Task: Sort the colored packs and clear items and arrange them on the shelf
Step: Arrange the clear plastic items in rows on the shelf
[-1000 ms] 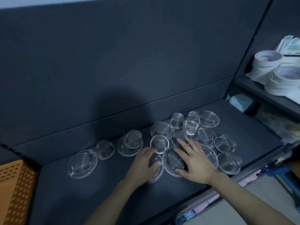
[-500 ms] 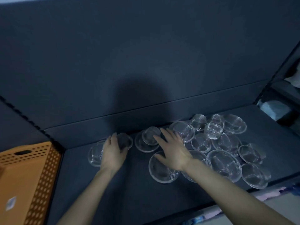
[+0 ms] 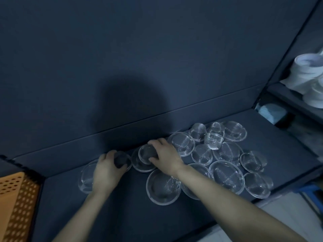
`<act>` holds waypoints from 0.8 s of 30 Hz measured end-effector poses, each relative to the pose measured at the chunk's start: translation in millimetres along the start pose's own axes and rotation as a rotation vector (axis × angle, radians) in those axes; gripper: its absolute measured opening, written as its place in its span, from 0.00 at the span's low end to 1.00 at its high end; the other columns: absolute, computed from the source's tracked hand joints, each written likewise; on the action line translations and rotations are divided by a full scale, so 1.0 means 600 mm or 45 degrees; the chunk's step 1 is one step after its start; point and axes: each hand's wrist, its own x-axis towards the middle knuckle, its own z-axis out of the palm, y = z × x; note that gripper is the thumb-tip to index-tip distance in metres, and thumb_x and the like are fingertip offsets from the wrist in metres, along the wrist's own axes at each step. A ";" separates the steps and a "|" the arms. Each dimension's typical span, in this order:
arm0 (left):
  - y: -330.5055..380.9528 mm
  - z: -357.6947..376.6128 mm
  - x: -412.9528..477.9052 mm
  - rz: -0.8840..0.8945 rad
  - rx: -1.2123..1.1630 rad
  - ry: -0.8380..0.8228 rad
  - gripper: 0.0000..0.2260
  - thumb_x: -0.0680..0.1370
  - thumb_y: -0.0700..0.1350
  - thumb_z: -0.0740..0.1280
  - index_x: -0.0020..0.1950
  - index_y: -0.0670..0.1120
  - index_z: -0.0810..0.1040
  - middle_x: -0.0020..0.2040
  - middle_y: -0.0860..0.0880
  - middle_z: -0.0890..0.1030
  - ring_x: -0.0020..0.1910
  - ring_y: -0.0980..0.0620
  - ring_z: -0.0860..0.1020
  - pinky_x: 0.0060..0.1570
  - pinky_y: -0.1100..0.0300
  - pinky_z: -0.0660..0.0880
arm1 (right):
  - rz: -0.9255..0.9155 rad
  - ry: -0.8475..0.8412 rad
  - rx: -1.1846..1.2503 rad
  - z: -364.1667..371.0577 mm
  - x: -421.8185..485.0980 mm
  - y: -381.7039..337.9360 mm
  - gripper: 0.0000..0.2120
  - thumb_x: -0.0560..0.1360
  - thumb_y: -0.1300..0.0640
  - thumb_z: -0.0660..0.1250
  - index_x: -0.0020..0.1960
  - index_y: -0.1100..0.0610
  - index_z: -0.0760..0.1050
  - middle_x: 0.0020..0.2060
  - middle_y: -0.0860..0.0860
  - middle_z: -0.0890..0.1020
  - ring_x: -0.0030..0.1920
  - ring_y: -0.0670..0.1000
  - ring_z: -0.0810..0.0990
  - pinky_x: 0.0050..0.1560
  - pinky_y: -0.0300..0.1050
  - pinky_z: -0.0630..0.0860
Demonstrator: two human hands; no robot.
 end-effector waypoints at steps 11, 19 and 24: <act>0.134 0.014 -0.003 0.261 -0.168 0.089 0.25 0.65 0.45 0.76 0.60 0.43 0.75 0.53 0.44 0.75 0.51 0.46 0.74 0.50 0.59 0.70 | 0.133 0.464 0.236 -0.099 -0.050 0.069 0.27 0.68 0.58 0.73 0.66 0.55 0.70 0.53 0.50 0.70 0.55 0.49 0.71 0.56 0.28 0.61; 0.211 0.079 -0.011 0.359 -0.188 -0.015 0.24 0.66 0.45 0.75 0.60 0.46 0.74 0.53 0.46 0.73 0.50 0.47 0.75 0.46 0.63 0.67 | 0.258 0.444 -0.008 -0.147 -0.103 0.152 0.29 0.71 0.56 0.71 0.70 0.56 0.67 0.56 0.52 0.70 0.59 0.53 0.70 0.63 0.45 0.69; 0.229 0.096 -0.007 0.341 -0.121 -0.071 0.21 0.67 0.44 0.73 0.58 0.44 0.75 0.51 0.44 0.73 0.51 0.45 0.74 0.50 0.58 0.71 | 0.202 0.415 -0.158 -0.154 -0.109 0.163 0.27 0.73 0.57 0.69 0.70 0.57 0.66 0.59 0.54 0.71 0.60 0.56 0.69 0.64 0.47 0.68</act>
